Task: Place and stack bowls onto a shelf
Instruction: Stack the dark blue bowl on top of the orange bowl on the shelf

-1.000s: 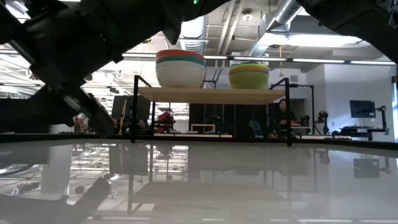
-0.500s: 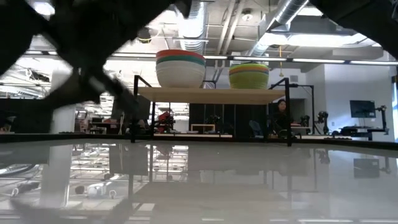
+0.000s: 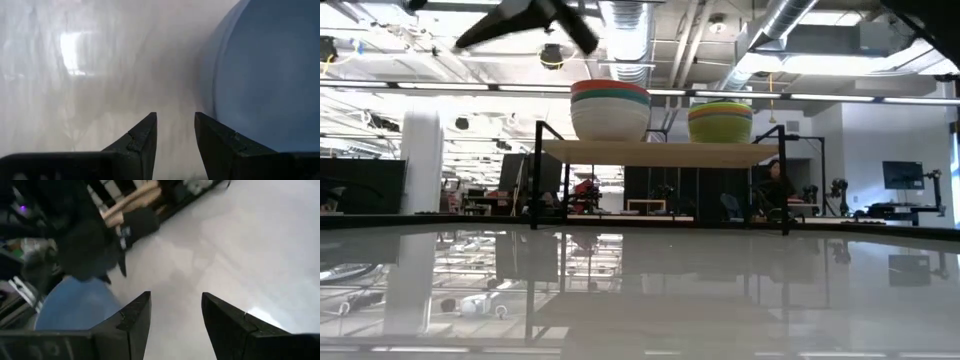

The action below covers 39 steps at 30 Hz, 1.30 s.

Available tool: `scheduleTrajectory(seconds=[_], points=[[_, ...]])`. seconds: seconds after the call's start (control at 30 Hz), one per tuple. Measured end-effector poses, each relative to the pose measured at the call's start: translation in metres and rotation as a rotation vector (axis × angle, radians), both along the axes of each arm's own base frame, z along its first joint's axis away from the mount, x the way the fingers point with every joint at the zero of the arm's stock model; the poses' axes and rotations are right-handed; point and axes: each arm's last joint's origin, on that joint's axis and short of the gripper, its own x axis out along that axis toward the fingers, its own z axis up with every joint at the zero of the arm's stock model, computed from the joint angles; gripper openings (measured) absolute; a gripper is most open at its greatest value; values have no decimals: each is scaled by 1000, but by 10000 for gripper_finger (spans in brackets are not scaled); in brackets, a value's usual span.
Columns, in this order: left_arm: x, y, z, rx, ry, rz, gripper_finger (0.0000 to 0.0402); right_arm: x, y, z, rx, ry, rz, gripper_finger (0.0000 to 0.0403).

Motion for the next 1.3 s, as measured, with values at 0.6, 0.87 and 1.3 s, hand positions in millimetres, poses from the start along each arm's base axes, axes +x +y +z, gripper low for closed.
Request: scheduleTrajectory(seconds=[0.6, 0.87, 1.3], points=[[-19, 18, 52, -172, -173, 141, 112, -39, -34, 69, -155, 43, -44, 200], [-17, 0, 28, -6, -140, 130, 180, -42, -34, 73, -165, 48, -19, 200], [-5, -28, -10, 42, 33, 38, 147, -65, -44, 107, -203, 33, 1, 200]])
